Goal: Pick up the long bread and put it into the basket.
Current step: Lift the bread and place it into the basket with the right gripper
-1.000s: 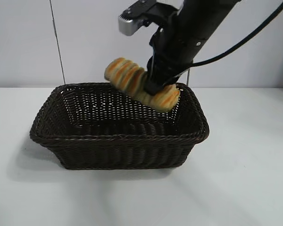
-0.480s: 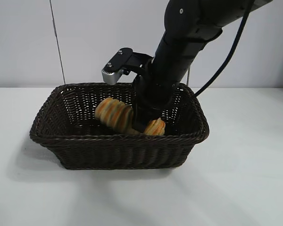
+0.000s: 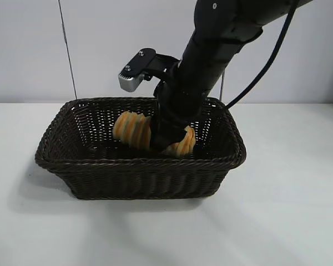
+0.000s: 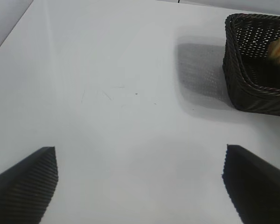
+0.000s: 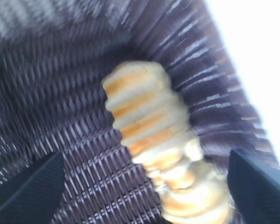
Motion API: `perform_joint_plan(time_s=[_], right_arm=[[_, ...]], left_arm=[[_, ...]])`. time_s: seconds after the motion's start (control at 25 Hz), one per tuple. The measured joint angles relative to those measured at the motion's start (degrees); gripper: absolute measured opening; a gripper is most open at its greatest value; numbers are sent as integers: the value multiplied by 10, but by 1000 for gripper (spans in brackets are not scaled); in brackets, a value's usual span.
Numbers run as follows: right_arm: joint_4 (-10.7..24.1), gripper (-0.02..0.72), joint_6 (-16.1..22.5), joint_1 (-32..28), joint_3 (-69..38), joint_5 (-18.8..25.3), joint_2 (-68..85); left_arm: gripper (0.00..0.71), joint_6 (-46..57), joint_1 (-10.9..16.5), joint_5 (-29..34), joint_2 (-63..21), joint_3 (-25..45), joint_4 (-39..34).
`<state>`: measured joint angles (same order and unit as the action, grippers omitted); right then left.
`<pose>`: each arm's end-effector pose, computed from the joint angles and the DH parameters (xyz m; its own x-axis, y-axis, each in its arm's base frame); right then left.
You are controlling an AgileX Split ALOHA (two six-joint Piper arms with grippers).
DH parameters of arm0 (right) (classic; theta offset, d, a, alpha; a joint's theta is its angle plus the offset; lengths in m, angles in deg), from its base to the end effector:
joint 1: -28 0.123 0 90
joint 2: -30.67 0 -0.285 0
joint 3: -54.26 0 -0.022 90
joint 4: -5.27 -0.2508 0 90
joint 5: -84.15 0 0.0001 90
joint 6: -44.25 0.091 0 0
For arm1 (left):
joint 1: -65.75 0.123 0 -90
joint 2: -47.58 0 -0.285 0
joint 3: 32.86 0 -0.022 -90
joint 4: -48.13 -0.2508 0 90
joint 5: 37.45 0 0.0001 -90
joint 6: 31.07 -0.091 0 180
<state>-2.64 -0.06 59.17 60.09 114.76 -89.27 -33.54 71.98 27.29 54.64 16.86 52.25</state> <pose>0.3670 0.2295 0.2137 -0.2171 -0.8409 -0.4957 -0.8612 0.4041 -0.3084 -0.0070 -0.0067 0.2664 -0.5195 -0.0443 -0.8533 -0.0468 0.9986 -0.0234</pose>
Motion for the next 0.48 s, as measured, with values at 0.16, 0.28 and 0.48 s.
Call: perform_joint_plan(time_s=[0.16,0.28,0.48], right_arm=[[3,690,102,0,28,23,15],[16,693,205,-5,72,67,16],[55,693,338,-28,165,152,16]], left_arm=[[694,0,0,0,0,0,0],[694,0,0,0,0,0,0],[694,0,0,0,0,0,0]])
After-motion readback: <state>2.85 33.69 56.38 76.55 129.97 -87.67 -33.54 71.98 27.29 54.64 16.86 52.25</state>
